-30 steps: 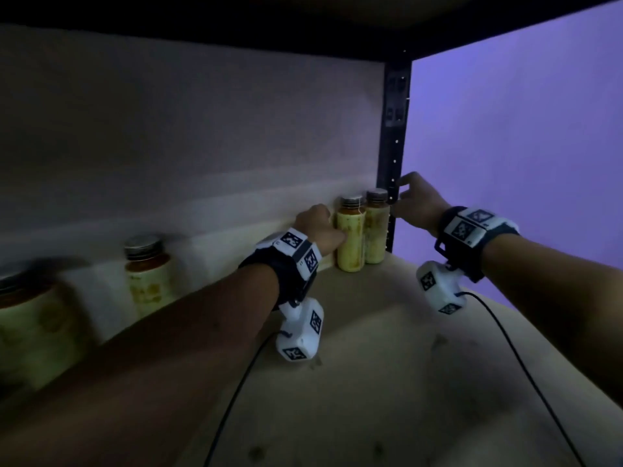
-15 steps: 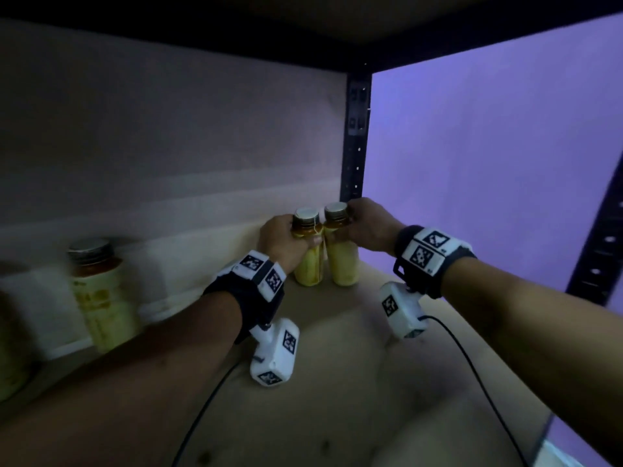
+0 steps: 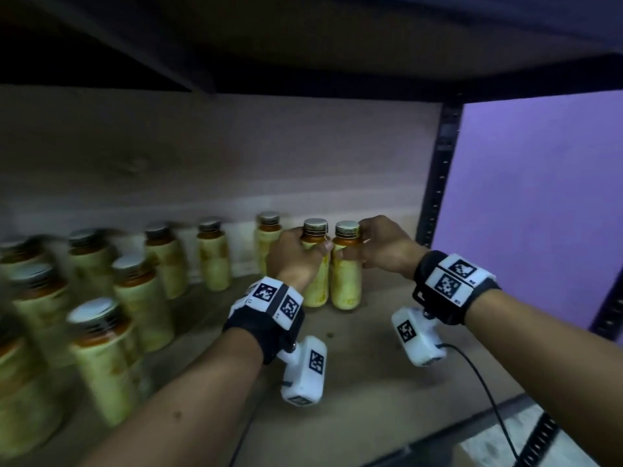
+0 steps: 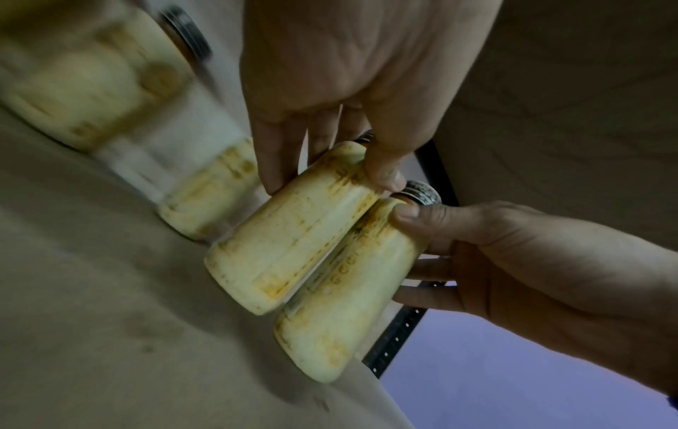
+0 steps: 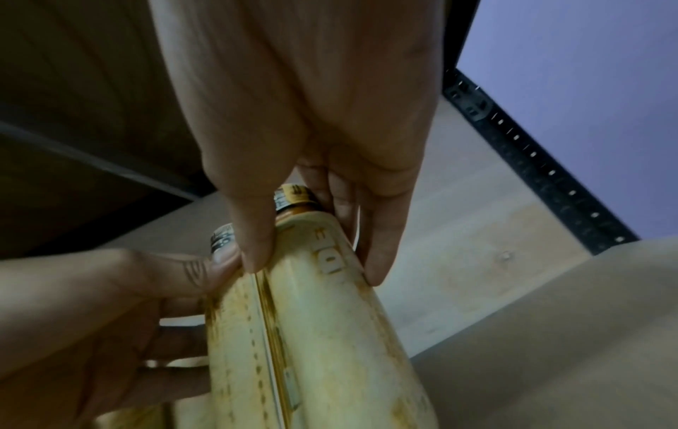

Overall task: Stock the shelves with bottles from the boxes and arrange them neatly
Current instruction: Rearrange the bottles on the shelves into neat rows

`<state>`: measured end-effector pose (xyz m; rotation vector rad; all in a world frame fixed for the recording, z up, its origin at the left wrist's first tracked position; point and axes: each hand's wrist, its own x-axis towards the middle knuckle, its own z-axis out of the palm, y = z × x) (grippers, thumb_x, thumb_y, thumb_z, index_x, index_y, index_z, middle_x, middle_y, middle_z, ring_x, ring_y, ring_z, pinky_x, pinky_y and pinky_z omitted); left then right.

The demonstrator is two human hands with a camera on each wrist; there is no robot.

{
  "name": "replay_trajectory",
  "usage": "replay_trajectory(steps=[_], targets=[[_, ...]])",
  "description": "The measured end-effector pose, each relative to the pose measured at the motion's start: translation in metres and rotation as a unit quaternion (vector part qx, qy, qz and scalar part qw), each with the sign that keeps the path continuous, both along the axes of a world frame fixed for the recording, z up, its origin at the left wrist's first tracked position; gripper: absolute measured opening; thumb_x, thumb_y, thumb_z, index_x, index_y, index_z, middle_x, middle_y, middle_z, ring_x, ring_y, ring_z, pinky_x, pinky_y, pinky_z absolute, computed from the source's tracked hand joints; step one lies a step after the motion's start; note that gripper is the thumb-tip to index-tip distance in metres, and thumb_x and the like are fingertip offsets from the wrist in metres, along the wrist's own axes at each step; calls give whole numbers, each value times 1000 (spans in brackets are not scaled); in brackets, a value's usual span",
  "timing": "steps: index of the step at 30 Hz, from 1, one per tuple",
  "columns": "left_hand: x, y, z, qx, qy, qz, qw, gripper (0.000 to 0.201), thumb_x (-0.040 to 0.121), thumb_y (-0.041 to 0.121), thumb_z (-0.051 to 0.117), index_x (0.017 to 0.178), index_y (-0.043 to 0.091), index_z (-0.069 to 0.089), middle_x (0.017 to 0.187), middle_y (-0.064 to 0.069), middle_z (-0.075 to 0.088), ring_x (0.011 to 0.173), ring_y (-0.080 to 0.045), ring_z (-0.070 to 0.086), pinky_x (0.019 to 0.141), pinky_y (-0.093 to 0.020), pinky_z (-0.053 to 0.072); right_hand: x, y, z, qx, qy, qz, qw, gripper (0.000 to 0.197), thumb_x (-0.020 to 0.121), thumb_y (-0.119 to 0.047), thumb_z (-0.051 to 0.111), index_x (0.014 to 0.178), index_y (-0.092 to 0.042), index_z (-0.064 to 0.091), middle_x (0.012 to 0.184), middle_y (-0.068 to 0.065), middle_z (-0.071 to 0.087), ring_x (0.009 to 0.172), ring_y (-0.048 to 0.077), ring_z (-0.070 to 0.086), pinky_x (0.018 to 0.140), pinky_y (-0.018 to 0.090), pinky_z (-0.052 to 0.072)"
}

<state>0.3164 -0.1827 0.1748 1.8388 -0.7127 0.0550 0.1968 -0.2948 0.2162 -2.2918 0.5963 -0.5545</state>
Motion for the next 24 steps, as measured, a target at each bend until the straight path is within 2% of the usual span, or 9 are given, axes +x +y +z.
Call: replay_trajectory(steps=[3, 7, 11, 16, 19, 22, 24], targets=[[8, 39, -6, -8, 30, 37, 999, 26, 77, 44, 74, 97, 28, 70, 98, 6, 74, 93, -20, 67, 85, -33, 52, 16, 30, -4, 2, -1, 18, 1000, 31, 75, -27, 84, 99, -11, 71, 96, 6, 71, 90, 21, 69, 81, 41, 60], [18, 78, -11, -21, 43, 82, 995, 24, 81, 37, 72, 101, 25, 70, 98, 5, 73, 92, -21, 66, 77, -27, 45, 37, 51, -14, -13, -3, 9, 1000, 24, 73, -29, 86, 84, -20, 67, 86, -2, 69, 82, 17, 67, 74, 36, 60], [25, 105, -16, -15, 72, 121, 990, 30, 83, 40, 69, 109, 25, 68, 106, 0, 71, 100, -28, 64, 87, -34, 50, 52, 55, -26, -27, 9, -19, 999, 26, 72, -31, 87, 80, -22, 63, 81, -5, 68, 75, 11, 64, 65, 27, 52], [28, 118, -18, -31, 83, 117, 989, 34, 86, 33, 69, 116, 19, 65, 108, -3, 70, 101, -28, 63, 83, -30, 45, 62, 57, -31, -17, 6, -29, 999, 28, 71, -30, 87, 79, -24, 60, 84, -7, 66, 79, 12, 64, 74, 31, 55], [28, 118, -20, -33, 78, 117, 989, 35, 86, 30, 69, 118, 19, 65, 110, -2, 69, 102, -26, 63, 83, -28, 42, 65, 58, -33, -28, 8, -37, 999, 30, 74, -33, 85, 88, -24, 60, 91, -5, 63, 83, 14, 60, 73, 27, 46], [26, 119, -25, -25, 58, 131, 989, 35, 85, 32, 69, 118, 22, 63, 112, -2, 69, 105, -27, 62, 87, -30, 44, 65, 60, -36, -28, 5, -42, 999, 42, 76, -34, 84, 107, -18, 61, 100, -2, 62, 92, 18, 58, 78, 29, 46], [25, 119, -26, -5, 48, 148, 988, 36, 85, 36, 69, 119, 24, 62, 111, -3, 69, 106, -29, 62, 87, -33, 46, 65, 62, -37, -36, 6, -43, 998, 46, 76, -35, 83, 111, -17, 60, 101, -2, 60, 92, 18, 57, 78, 30, 45]])
